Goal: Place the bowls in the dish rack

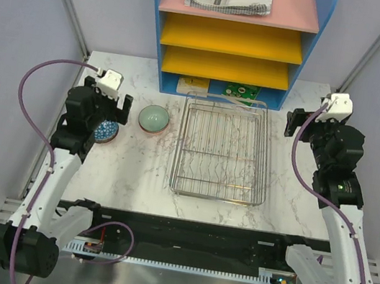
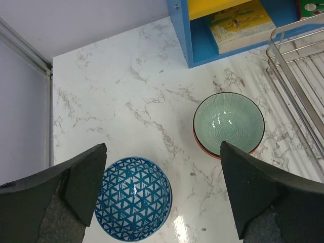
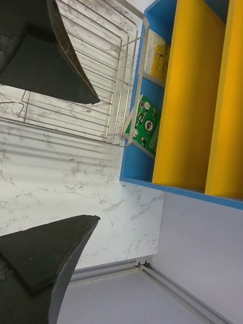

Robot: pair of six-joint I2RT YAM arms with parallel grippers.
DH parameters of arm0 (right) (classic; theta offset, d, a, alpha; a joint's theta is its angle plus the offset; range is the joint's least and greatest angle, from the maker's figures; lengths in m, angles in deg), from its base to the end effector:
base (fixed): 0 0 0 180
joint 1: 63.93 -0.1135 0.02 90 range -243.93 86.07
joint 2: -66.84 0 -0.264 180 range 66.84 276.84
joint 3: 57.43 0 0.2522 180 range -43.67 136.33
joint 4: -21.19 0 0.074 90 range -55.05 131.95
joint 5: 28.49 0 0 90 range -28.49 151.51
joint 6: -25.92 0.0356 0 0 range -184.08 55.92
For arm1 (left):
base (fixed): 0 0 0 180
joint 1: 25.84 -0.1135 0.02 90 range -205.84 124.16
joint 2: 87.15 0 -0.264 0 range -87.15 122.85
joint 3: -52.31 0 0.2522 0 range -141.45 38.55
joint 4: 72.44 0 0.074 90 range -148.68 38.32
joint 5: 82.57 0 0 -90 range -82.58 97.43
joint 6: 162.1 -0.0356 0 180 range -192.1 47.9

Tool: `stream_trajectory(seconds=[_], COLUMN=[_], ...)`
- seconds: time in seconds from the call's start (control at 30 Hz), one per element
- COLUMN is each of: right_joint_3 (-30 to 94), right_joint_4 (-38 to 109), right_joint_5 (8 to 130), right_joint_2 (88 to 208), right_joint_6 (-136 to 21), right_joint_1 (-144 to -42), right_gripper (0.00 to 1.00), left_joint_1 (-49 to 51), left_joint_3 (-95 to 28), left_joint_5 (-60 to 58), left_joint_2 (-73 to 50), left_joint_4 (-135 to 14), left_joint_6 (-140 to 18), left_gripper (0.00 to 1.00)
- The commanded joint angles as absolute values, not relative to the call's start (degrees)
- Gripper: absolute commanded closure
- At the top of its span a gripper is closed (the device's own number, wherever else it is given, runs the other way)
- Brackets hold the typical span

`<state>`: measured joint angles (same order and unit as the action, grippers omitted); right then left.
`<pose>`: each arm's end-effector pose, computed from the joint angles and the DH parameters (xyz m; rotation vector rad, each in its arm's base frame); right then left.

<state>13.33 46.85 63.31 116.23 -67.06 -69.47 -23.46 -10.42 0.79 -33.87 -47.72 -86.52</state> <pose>0.1913 0.0197 0.3976 -0.1462 1.6395 0.0600 0.2161 -0.0131 0.3377 0.3483 1.8023 0.0411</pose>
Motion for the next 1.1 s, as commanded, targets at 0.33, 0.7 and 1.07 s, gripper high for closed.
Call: stream_trajectory(seconds=[0.33, 0.7, 1.07], right_joint_3=[12.0, 11.0, 10.0], right_joint_4=[47.7, 48.8, 48.7], right_joint_5=[71.6, 76.2, 76.7], right_joint_2=[116.5, 118.1, 119.8], right_joint_6=[-76.0, -77.8, -78.7], right_joint_1=[-69.6, -69.6, -69.7], right_gripper=[0.02, 0.02, 0.02], left_joint_1=[-23.6, -22.1, -21.5], left_joint_3=[-13.6, -21.9, -31.9], left_joint_5=[-4.2, -4.7, -2.4], left_joint_2=[-29.2, -8.2, 8.6], left_joint_4=[-46.0, -45.5, -45.7], left_joint_6=[-88.4, -90.9, -92.9], left_gripper=[0.00, 0.08, 0.14])
